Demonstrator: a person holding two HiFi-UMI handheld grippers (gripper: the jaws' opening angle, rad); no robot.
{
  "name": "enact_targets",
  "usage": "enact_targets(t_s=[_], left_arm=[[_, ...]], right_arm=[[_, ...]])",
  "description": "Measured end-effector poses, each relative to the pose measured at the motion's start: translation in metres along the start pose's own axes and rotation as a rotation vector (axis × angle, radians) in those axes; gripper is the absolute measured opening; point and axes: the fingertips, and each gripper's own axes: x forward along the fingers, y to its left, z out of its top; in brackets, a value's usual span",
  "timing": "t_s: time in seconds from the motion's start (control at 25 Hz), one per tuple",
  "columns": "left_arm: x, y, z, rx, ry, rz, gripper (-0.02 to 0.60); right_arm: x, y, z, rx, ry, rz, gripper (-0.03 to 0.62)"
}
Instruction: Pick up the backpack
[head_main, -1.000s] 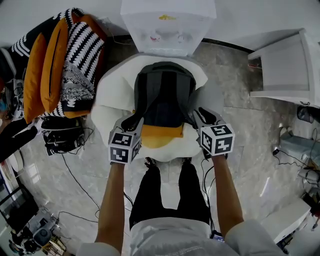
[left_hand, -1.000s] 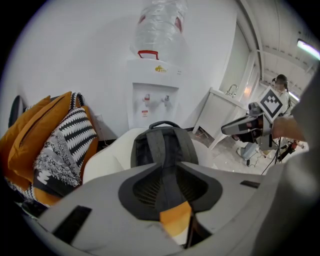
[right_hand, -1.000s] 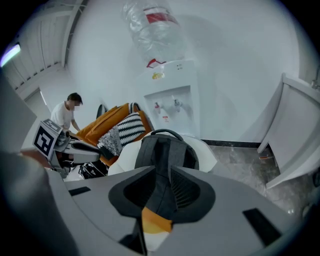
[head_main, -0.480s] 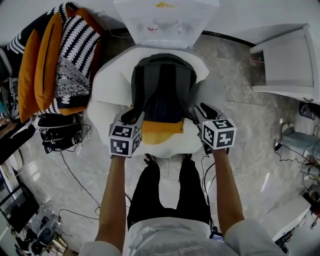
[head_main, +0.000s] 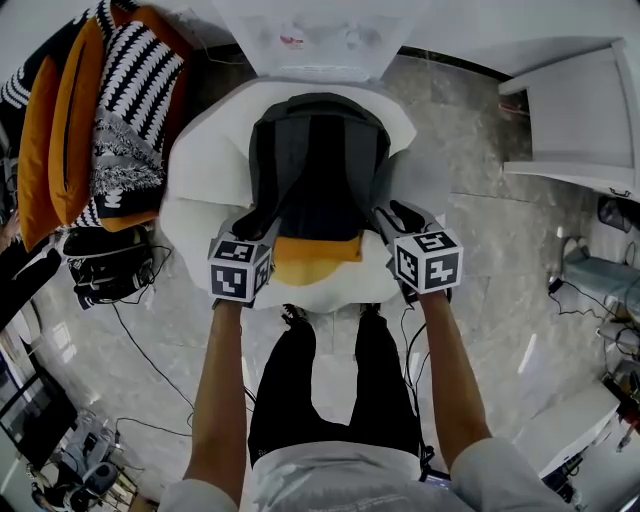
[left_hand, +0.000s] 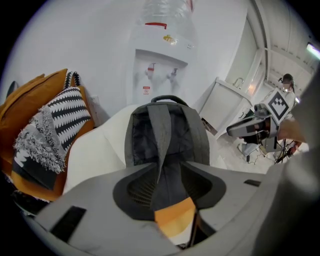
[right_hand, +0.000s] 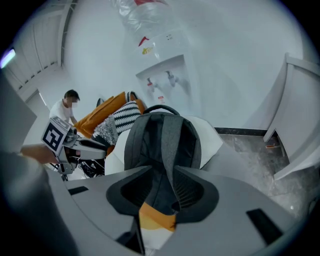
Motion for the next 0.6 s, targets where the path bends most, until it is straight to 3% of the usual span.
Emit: enact_targets(t_s=[0.6], left_arm=[[0.047,0.005,-0.026,-0.002,0.046,-0.035,0.195]], right_arm=[[0.043,-0.015,-0.027,0.016,0.031,0.035,0.127]])
